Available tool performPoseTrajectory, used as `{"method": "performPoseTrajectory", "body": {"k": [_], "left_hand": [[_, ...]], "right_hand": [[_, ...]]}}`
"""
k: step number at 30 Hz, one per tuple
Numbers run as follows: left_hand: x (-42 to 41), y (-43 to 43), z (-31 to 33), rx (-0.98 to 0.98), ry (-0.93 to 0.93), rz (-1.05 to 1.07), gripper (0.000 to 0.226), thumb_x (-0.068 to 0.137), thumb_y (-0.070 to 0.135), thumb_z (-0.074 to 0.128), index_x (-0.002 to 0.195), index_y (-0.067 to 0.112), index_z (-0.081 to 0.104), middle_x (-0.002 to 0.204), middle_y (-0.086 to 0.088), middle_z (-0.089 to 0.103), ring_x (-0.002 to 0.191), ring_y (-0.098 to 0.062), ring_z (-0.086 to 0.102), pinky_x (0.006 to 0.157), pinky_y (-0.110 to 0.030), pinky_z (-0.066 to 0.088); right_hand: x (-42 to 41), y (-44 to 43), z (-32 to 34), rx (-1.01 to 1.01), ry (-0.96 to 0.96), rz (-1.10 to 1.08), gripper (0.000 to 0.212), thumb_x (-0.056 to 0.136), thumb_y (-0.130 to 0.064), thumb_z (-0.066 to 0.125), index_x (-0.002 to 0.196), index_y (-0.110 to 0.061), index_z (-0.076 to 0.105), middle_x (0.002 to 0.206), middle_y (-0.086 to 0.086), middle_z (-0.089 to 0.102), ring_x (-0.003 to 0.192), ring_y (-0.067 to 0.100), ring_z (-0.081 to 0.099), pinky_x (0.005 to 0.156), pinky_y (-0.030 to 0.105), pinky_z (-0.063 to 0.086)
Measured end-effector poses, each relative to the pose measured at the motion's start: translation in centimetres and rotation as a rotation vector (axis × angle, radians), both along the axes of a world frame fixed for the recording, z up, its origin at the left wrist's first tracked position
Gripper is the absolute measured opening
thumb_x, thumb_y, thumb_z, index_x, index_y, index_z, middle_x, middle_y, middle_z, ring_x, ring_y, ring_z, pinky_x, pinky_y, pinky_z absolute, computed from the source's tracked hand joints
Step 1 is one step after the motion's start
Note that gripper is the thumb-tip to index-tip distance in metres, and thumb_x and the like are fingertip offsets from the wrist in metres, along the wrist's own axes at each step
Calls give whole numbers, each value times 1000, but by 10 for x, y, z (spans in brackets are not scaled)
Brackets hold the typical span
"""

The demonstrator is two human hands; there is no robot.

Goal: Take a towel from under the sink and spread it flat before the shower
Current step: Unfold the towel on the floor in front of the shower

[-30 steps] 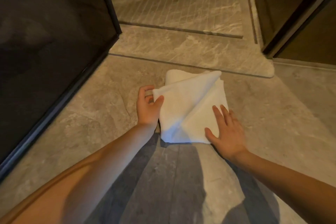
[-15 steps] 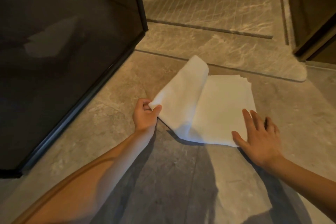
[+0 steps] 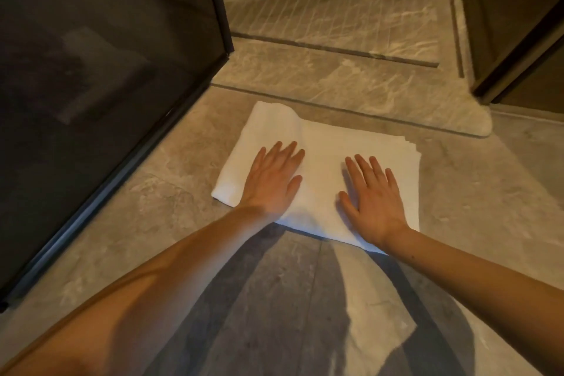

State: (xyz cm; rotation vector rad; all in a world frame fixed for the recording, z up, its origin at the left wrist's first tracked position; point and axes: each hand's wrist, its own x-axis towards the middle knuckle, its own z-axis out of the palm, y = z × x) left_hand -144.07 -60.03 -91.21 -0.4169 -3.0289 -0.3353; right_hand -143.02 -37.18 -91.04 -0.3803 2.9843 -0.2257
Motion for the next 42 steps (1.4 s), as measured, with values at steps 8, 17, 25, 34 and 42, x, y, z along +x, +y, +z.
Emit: {"method": "performPoseTrajectory", "body": {"k": [8,17,25,34,42], "left_hand": [[-19,7,-31,-143,-146,-194,57,98,56,4,152,40,0,163,8,-2,149,-15,-8,120,-44,-4],[38,56,-37,-62,-273,115,71,96,58,11,152,22,-12,160,-12,-19,146,-34,-19,112,-59,-16],[36,82,-26,-220,-408,243,74,98,56,14,151,13,-16,155,-26,-23,142,-48,-17,108,-68,-8],[16,36,-11,-51,-161,-23,53,97,31,36,149,24,29,155,-12,28,139,-34,23,111,-49,20],[53,-18,-33,-117,-172,12,59,99,51,9,154,29,11,162,0,14,149,-26,8,116,-57,8]], "right_hand": [[-3,4,-34,22,-9,51,62,97,-58,12,154,-36,-1,163,-8,4,150,19,-3,121,43,-1],[-53,42,-21,106,-30,491,65,95,-60,19,153,-41,-3,163,-11,4,150,15,-2,120,40,1],[-33,-8,-9,-156,-52,127,66,90,-45,37,151,-22,27,160,3,21,148,22,14,120,42,11],[-21,-3,-31,25,-38,-127,67,98,-51,12,156,-20,-2,164,6,-3,150,22,-5,121,45,-3],[-45,-4,-34,56,-29,150,70,94,-57,6,155,-25,-5,164,0,-4,150,19,-7,120,40,-6]]}}
